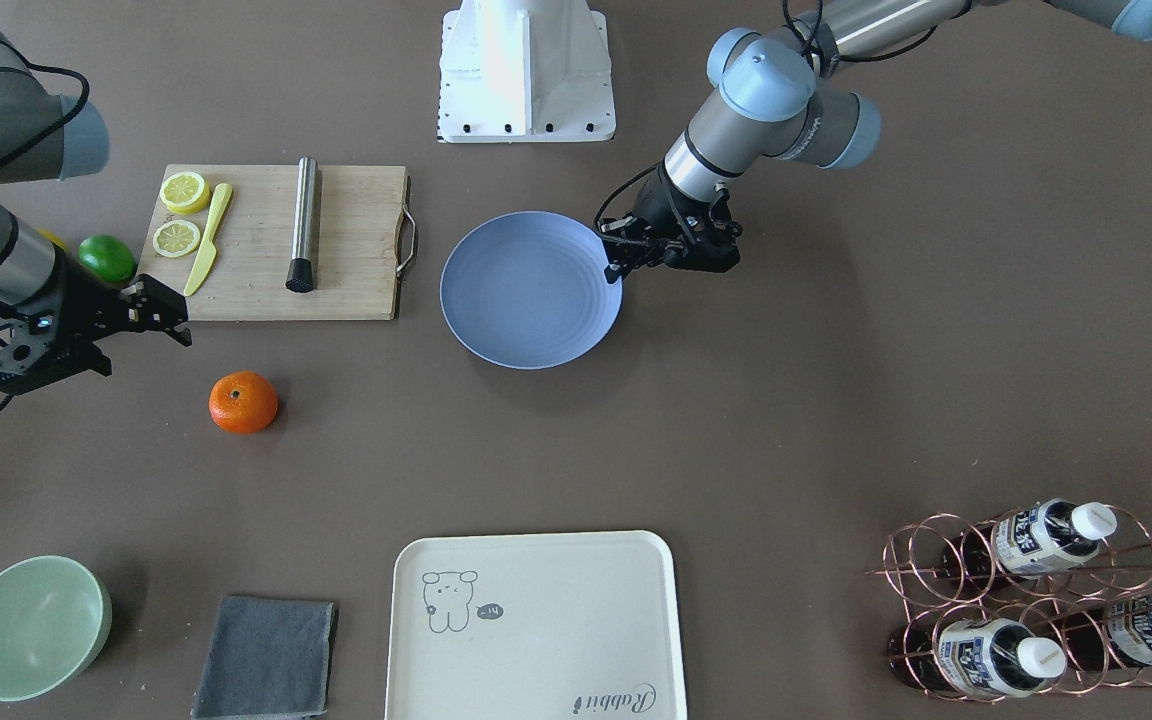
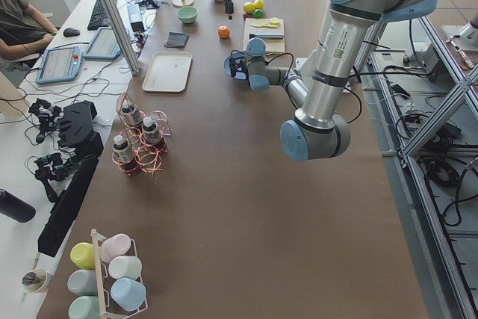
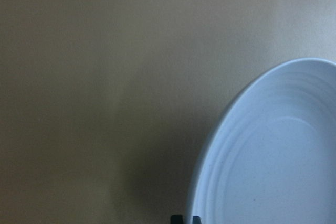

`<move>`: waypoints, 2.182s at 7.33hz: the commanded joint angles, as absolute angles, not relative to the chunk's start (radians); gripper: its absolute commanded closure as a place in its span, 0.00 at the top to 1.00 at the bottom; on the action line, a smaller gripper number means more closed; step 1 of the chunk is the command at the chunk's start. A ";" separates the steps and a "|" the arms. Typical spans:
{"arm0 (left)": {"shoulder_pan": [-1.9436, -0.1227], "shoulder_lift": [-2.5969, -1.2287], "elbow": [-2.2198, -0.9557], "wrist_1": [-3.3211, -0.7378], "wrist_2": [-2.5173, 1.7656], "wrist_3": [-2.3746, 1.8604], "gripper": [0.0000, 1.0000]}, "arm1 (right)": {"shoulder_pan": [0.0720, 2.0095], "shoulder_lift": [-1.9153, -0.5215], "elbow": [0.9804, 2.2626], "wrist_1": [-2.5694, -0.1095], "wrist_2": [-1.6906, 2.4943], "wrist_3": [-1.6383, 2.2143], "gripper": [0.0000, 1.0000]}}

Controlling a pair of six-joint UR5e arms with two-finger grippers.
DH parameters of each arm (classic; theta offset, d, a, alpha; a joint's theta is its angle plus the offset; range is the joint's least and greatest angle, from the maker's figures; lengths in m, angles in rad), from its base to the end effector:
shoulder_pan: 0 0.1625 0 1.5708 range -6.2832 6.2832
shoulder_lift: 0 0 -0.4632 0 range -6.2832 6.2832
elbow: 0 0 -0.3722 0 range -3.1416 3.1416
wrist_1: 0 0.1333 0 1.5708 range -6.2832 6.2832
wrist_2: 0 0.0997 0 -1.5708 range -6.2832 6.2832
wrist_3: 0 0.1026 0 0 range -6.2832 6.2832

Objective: Pick orange to plate

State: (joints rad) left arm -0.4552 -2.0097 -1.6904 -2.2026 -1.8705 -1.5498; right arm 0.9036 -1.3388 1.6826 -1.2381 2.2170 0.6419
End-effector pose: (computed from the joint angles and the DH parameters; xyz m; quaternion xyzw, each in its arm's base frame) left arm 0.5300 -0.3741 0.3284 0.0106 0.5679 -0.0946 0.8176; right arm -0.3064 -0.5045 0.4893 0.0673 -0.4292 -0.1167 0.8931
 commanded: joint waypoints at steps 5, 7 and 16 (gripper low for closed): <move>-0.436 -2.003 -1.686 -2.200 -1.826 -1.546 0.97 | 0.821 -1.210 1.545 -1.229 2.105 0.785 1.00; -0.417 -2.006 -1.686 -2.200 -1.798 -1.549 0.97 | 0.810 -1.212 1.543 -1.229 2.100 0.760 1.00; -0.748 -1.818 -1.807 -2.131 -2.130 -1.236 0.97 | 0.504 -0.993 1.694 -1.315 1.886 1.177 0.00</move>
